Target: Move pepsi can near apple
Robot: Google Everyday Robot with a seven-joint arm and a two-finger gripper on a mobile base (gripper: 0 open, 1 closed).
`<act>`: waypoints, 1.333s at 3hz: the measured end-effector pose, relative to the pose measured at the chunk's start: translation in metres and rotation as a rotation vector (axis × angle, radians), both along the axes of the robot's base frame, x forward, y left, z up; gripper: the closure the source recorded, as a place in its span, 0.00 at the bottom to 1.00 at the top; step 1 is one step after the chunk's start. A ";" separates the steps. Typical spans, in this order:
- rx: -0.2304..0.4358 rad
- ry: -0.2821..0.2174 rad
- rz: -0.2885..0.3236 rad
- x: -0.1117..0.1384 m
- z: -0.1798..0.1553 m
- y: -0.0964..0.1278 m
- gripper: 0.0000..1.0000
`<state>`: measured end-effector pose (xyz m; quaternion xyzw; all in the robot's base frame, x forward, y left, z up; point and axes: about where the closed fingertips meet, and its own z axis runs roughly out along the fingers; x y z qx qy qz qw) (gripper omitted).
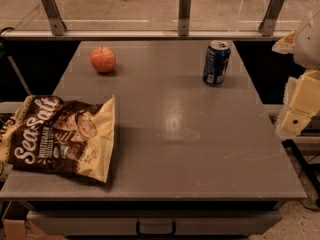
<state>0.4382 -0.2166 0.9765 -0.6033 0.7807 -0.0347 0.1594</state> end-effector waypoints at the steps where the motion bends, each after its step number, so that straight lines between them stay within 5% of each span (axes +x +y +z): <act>1: 0.000 0.000 0.000 0.000 0.000 0.000 0.00; 2: 0.032 -0.002 0.001 0.022 -0.011 -0.006 0.00; 4: 0.224 -0.068 0.006 0.136 -0.057 -0.032 0.00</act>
Offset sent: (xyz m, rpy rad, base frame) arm 0.0580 -0.0193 -0.0332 0.0864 0.0128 0.0007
